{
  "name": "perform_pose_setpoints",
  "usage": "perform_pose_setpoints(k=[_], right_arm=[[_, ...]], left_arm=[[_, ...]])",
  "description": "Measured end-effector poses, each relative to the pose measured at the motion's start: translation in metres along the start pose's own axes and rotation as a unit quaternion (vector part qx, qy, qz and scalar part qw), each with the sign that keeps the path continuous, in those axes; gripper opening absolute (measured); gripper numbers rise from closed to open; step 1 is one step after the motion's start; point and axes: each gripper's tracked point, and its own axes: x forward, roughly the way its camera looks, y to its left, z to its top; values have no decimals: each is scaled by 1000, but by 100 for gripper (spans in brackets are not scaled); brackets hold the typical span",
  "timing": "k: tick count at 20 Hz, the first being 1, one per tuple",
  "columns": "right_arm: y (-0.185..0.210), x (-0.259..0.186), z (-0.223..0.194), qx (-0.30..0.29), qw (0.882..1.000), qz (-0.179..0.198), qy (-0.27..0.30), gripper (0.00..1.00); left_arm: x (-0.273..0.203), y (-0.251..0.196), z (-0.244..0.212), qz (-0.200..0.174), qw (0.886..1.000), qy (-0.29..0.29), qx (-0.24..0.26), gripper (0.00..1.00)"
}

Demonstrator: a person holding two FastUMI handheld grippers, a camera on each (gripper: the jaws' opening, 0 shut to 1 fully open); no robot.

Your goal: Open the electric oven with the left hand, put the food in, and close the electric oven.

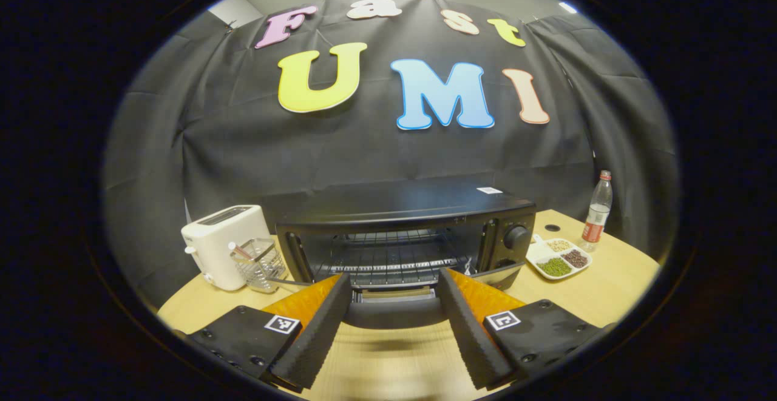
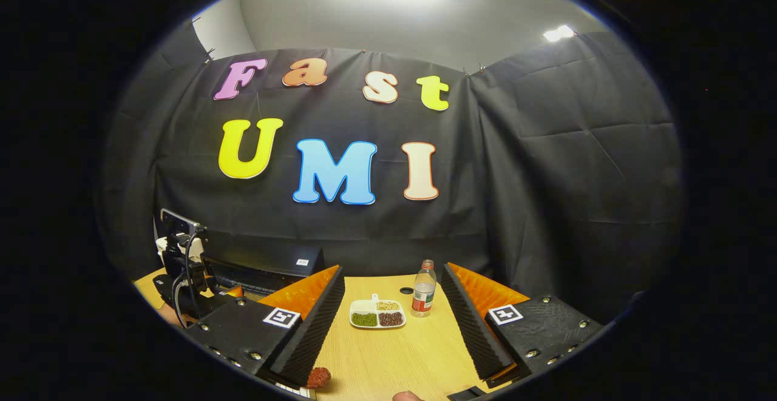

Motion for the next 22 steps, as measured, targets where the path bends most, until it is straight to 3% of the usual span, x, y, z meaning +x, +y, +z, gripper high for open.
perform_pose_setpoints(k=[5, 6, 8, 10, 14, 16, 17, 20, 22], right_arm=[[-1, -5, -7, -5, 1000, 10, 10, 97], [-2, -6, -8, -6, 1000, 12, 12, 97], [-3, -9, -10, -10, 1000, 15, 16, 97], [-5, -10, -13, -12, 1000, 19, 20, 97], [-8, -14, -16, -14, 999, 27, 27, 97], [-9, -15, -19, -14, 999, 33, 32, 97], [-10, -16, -19, -16, 999, 35, 34, 97], [-13, -18, -21, -20, 998, 41, 37, 97], [-12, -19, -26, -20, 998, 46, 43, 96]], left_arm=[[-13, -3, -18, 1, 1000, 14, 6, 96], [-14, -3, -22, 1, 1000, 17, 7, 92], [-19, -4, -29, 4, 1000, 22, 7, 100], [-23, -5, -37, 5, 1000, 28, 3, 96], [-28, -10, -56, 10, 999, 47, 3, 100], [-33, -10, -66, 12, 998, 54, 0, 92], [-35, -11, -74, 12, 998, 60, -3, 100], [-38, -13, -98, 15, 996, 83, -5, 100], [-41, -13, -107, 17, 996, 90, -1, 92]])
